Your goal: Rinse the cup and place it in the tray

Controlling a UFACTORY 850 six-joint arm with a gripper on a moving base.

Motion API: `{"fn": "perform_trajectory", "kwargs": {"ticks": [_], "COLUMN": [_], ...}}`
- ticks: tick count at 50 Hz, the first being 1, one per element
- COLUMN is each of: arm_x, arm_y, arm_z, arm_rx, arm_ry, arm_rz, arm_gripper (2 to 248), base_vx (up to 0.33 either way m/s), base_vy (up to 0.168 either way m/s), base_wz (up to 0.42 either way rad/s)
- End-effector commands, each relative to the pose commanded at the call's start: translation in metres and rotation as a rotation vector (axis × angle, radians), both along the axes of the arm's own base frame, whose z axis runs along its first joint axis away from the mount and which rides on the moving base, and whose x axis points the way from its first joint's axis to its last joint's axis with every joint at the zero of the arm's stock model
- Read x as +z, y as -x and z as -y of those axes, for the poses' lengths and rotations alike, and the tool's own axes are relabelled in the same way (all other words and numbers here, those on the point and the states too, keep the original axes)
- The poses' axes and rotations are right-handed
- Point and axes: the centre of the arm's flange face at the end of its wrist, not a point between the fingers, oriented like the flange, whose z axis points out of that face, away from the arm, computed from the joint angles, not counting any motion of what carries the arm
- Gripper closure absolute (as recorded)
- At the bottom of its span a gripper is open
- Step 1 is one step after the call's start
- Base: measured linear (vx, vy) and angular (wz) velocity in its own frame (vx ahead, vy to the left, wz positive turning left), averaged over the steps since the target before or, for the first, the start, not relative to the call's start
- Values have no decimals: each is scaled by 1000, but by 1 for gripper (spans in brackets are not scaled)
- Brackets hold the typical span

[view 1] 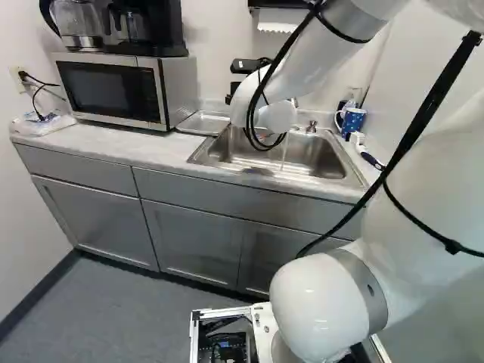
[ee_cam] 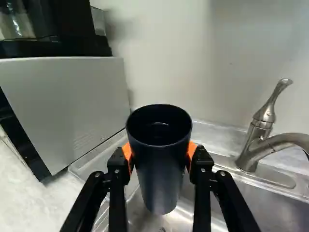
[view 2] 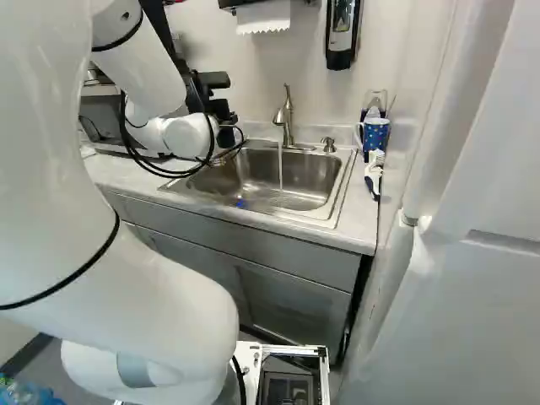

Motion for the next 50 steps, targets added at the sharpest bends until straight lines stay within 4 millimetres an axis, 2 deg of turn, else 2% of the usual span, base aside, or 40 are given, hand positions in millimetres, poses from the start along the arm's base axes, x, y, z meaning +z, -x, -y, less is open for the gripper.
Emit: {"fn": "perform_trajectory", "kwargs": {"ticks": [18, 50], "arm_x": [3, 3], "arm_y": [-1, -1], "arm_z": [-3, -3], "arm_rx": [1, -32], "arm_ry": [-19, -332], "arm_rz": [-11, -64], "arm_gripper": [126, 126], "base_vx": [0, 0], "base_vy": [0, 0], "base_wz": [0, 0]}}
